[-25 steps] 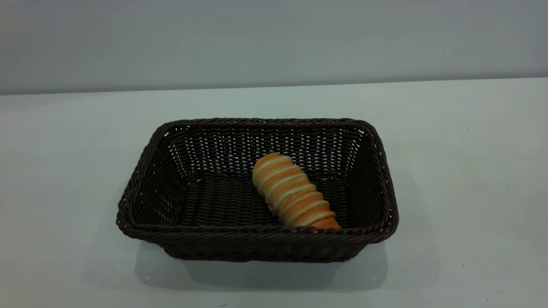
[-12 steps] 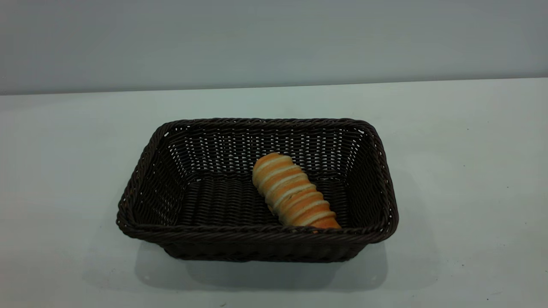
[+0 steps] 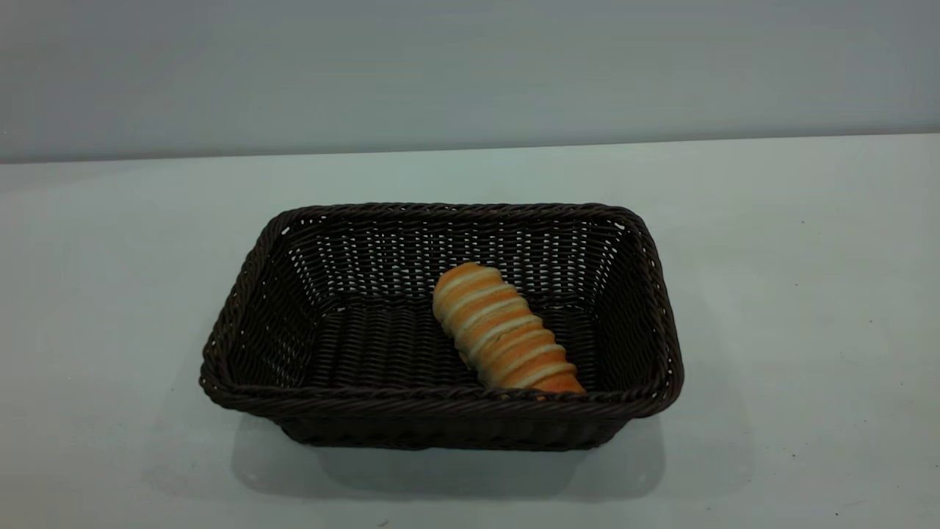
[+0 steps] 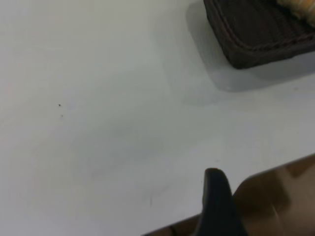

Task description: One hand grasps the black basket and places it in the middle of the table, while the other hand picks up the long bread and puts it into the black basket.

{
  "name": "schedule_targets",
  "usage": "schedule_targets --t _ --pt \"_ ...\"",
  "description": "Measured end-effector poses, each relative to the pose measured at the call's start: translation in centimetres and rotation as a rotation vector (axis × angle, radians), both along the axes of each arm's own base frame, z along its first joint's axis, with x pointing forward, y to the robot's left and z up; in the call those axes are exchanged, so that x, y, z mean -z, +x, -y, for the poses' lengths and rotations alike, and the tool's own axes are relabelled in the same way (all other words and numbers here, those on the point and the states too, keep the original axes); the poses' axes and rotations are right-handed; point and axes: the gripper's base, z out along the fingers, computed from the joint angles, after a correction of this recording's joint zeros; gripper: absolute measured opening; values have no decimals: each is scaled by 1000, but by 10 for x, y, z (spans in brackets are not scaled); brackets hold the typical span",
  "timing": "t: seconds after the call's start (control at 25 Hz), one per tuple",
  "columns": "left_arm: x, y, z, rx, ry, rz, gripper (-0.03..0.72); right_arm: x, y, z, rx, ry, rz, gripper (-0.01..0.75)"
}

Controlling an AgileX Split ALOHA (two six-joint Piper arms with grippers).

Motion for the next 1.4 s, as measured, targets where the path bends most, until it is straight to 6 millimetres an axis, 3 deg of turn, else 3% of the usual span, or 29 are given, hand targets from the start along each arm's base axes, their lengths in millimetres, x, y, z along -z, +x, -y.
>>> schedule_targets --t 1.04,1.4 --pt "6 0 2 1 -24 16 550 0 0 0 3 6 -1 230" --pt "7 -7 4 -229 -30 64 550 0 3 0 197 7 -1 236"
